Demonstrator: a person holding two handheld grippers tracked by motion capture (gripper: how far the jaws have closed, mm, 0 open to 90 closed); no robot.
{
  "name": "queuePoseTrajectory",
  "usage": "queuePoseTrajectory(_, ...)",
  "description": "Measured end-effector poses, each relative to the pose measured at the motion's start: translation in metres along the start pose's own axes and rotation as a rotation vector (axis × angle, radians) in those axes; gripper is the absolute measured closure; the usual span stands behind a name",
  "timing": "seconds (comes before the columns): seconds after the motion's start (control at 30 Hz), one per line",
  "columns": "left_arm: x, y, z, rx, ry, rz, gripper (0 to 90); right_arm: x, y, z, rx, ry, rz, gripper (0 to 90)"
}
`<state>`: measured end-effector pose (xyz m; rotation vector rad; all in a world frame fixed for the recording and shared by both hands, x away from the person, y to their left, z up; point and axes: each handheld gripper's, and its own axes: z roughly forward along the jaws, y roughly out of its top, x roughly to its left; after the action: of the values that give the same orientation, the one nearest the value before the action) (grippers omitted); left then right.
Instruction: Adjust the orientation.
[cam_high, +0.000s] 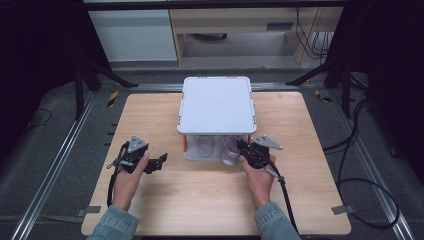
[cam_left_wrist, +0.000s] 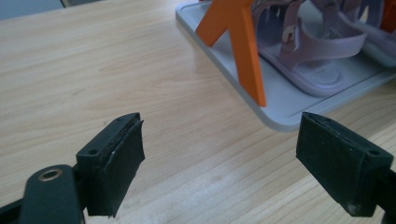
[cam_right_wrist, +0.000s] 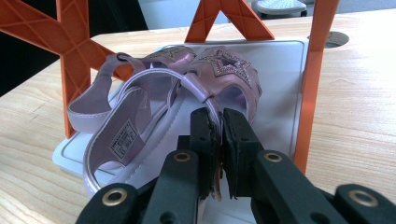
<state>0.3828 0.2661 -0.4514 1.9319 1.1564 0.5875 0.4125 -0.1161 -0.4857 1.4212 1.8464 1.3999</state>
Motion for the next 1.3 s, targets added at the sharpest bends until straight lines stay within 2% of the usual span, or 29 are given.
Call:
queuePoseTrajectory(0.43,0.002,-0.001,-0.001,-0.005,-0.005,-0.009,14.0,0.006,-0.004,0.007,0.014,-0.021,-0.037,83.0)
queuePoseTrajectory(0.87,0.003,-0.002,0.000,0.001,-0.011,-0.010,14.1,0.011,-0.007,0.011,0.021,-0.017,-0.037,81.2)
queuePoseTrajectory(1.0,0.003,-0.001,0.000,0.000,-0.015,-0.011,14.1,0.012,-0.006,0.012,0.023,0.003,-0.027,78.5)
queuePoseTrajectory(1.1,0.003,0.002,-0.002,-0.001,-0.020,-0.007,14.1,0.012,-0.004,0.013,0.019,0.034,-0.015,73.4)
queuePoseTrajectory(1.2,0.001,0.006,-0.005,-0.005,-0.028,-0.003,14.2,0.011,-0.002,0.010,0.009,0.061,0.012,64.3)
queuePoseTrajectory(1.3,0.001,0.013,-0.011,-0.011,-0.037,0.007,14.3,0.011,0.001,0.003,0.004,0.093,0.025,62.3)
